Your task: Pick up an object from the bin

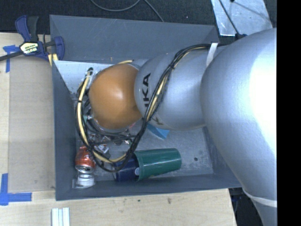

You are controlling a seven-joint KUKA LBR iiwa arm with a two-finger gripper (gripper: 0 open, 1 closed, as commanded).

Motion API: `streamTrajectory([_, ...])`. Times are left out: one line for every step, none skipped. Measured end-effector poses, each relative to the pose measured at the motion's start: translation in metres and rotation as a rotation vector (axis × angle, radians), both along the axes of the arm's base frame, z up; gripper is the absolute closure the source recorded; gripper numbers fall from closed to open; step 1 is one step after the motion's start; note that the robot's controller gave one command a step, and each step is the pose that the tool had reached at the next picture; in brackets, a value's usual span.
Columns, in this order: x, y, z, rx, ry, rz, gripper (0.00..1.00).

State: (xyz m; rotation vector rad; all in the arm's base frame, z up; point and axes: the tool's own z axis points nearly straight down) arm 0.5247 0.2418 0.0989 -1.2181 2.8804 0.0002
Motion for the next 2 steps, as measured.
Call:
streamTrajectory([0.001,0.001,0.02,0.003,-0.006,0.0,1.0])
streamTrajectory([0.002,0.001,0.032,0.003,-0.007,0.0,1.0])
